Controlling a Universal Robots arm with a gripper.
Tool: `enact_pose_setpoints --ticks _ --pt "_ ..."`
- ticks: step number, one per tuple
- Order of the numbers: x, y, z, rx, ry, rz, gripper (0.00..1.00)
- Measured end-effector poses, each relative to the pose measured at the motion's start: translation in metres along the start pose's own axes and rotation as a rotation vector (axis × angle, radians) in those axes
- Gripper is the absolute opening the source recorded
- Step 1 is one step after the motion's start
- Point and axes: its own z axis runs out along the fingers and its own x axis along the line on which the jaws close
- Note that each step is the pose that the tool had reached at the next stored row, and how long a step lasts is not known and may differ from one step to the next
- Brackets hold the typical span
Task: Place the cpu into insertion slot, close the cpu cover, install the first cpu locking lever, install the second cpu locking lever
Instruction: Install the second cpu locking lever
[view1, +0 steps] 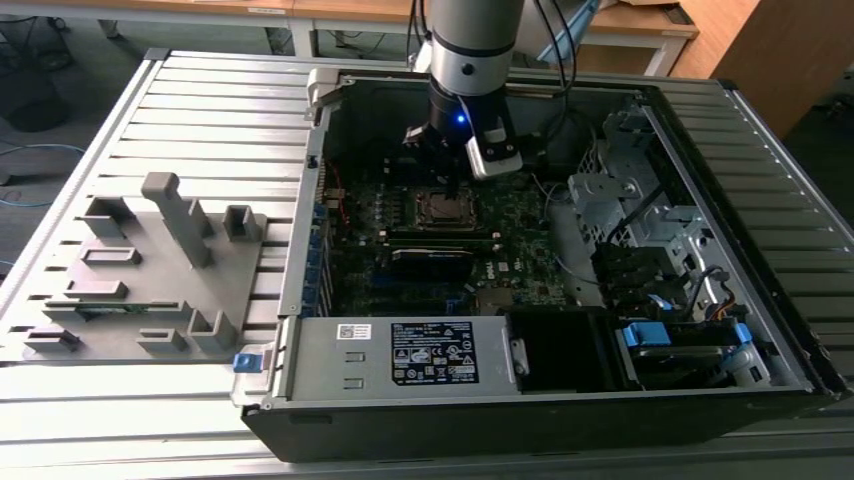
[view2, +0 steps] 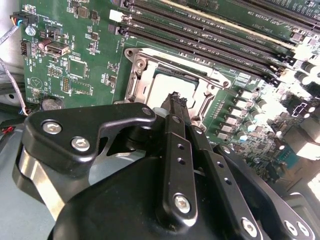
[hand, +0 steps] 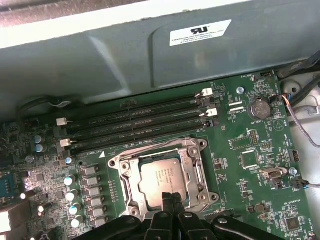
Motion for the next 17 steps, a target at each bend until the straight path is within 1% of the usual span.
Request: enact_pose_setpoints --ticks 7,14,17 --pt "-0.0005 -0.0018 -0.0001 0.0001 0.0000 0.000 0.11" --pt "-0.0014 -0.0059 -0.0004 0.0001 0.0000 0.000 0.11" --pt "-0.0015 -0.0066 -0.0004 0.0000 -0.0001 0.000 0.11"
